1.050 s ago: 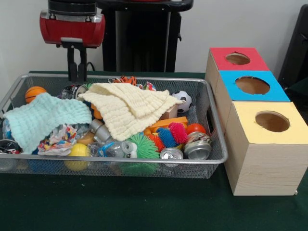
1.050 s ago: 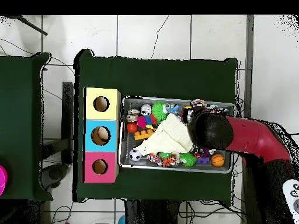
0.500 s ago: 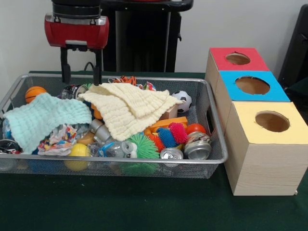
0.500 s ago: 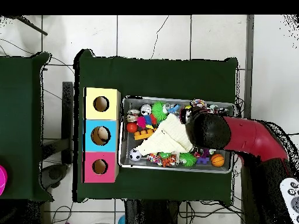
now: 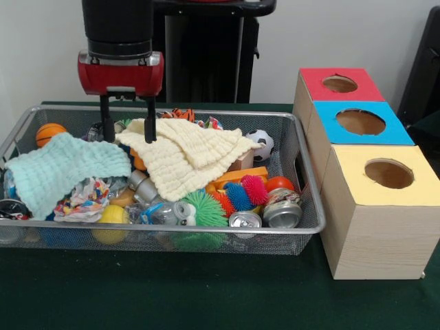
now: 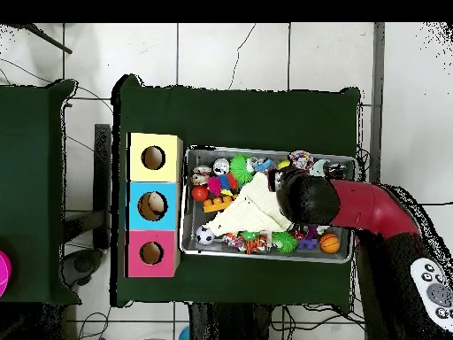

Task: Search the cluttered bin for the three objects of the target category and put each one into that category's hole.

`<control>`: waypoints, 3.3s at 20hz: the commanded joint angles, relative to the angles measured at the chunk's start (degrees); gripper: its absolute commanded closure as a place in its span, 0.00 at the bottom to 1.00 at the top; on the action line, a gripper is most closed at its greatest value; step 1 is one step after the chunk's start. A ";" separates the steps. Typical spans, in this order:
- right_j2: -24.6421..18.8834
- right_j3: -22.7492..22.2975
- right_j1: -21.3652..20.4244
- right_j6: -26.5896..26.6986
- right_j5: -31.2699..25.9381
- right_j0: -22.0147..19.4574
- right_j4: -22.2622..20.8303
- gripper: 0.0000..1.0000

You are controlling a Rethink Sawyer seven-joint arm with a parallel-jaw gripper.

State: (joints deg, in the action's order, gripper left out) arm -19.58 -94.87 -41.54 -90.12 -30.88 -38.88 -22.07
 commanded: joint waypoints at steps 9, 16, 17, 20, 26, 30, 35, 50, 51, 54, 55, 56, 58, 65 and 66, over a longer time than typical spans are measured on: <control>-0.50 1.30 6.63 0.37 3.44 -2.14 -4.62 0.00; -1.67 2.42 6.00 3.03 1.73 -3.97 -4.64 0.00; -1.79 2.28 5.99 3.32 1.90 -4.36 -4.82 0.00; -2.33 2.43 5.92 4.33 1.76 -5.23 -5.14 0.00; -3.09 3.54 6.91 5.37 1.83 -5.89 -5.90 0.00; -3.10 4.99 8.48 5.49 2.54 -6.05 -6.53 0.00; -2.62 7.86 12.81 4.02 5.85 -5.04 -8.05 0.00; -3.71 10.08 19.64 4.15 12.00 -7.34 -12.85 0.00; -3.87 10.05 19.60 4.26 11.88 -7.50 -12.93 0.00; -3.79 9.95 19.19 3.80 11.57 -7.23 -12.96 0.00; -3.82 9.98 19.17 3.76 11.53 -7.17 -12.93 0.00; -4.04 10.00 19.20 3.97 11.52 -7.41 -12.93 0.00; -4.55 9.95 19.14 4.48 11.24 -8.02 -12.77 0.00; -7.82 7.99 14.07 6.72 6.01 -10.46 -9.77 0.00; -8.19 8.03 13.80 6.97 5.44 -10.75 -9.59 0.00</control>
State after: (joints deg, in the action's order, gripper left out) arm -22.00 -86.93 -26.64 -90.12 -19.89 -47.87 -31.25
